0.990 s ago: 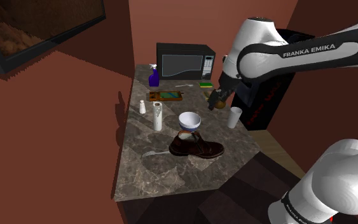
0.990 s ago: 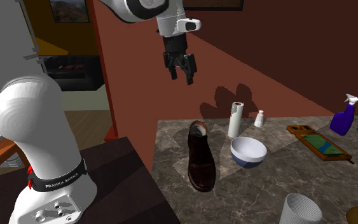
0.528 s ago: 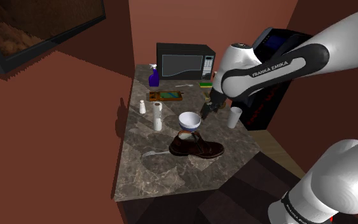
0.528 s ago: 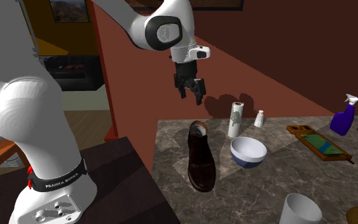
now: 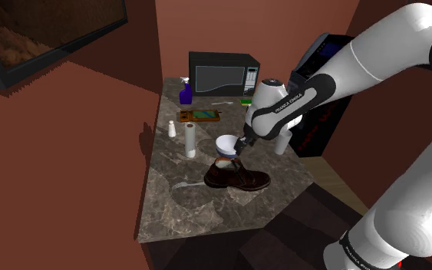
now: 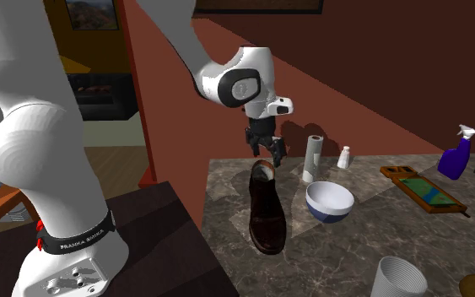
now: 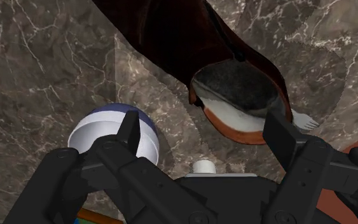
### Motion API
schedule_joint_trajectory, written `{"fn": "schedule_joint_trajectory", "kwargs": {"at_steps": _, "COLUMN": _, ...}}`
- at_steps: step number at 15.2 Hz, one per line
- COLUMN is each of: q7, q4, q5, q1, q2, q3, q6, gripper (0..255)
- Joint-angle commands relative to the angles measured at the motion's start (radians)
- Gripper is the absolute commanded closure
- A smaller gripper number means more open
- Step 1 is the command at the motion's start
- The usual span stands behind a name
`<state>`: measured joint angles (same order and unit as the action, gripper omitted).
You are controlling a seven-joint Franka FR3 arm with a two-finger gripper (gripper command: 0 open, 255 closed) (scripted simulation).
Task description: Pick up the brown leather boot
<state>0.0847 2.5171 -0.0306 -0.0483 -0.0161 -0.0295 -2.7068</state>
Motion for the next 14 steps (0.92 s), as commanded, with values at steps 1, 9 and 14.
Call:
{"fn": "schedule_joint_trajectory", "kwargs": {"at_steps": 1, "q7": -0.008, "q4": -0.032, "q5": -0.013, "q1": -0.001, "q2": -0.086, "q3": 0.002, "q6": -0.051, "gripper": 0}}
{"fn": "schedule_joint_trajectory", "kwargs": {"at_steps": 9, "q7": -0.021, "q4": -0.067, "q5": -0.036, "q1": 0.002, "q2": -0.242, "q3": 0.014, "q6": -0.168, "gripper": 0}}
{"fn": "schedule_joint_trajectory", "kwargs": {"at_steps": 14, "q7": -0.024, "q4": -0.069, "q5": -0.04, "q1": 0.004, "q2": -0.267, "q3": 0.017, "q6": -0.191, "gripper": 255}}
